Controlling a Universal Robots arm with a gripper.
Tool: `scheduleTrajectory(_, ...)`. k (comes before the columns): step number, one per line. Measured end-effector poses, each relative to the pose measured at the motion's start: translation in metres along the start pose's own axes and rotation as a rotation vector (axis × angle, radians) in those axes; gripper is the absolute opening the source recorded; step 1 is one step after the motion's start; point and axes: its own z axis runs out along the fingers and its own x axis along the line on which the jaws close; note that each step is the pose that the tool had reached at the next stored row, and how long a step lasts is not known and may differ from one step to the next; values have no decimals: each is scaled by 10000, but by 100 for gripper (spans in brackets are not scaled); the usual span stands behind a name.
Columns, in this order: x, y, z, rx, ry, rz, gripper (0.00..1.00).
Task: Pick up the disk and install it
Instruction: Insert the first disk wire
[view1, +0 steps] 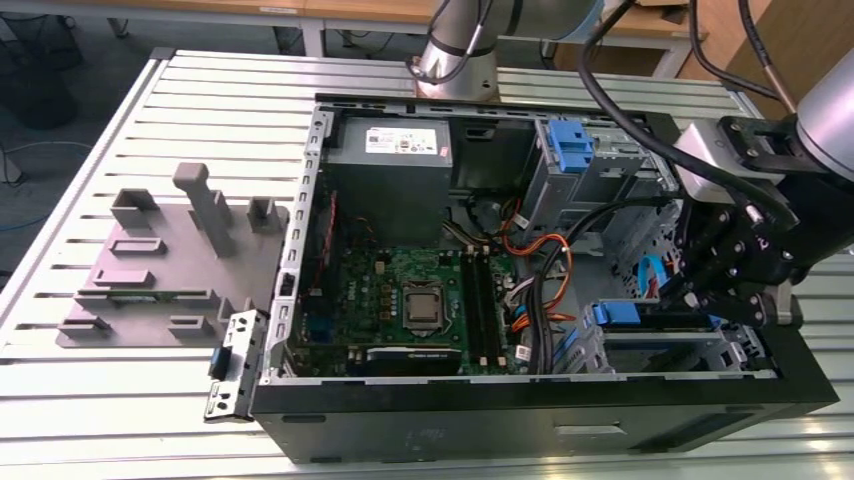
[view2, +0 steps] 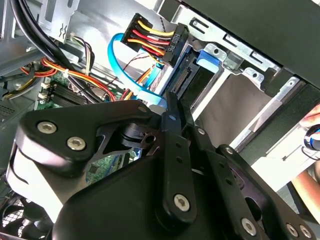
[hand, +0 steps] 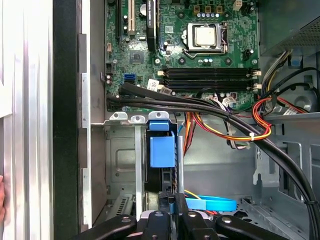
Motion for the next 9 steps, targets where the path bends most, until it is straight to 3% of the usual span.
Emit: scheduleTrajectory(9, 2, 6, 22, 1, 5, 0, 16)
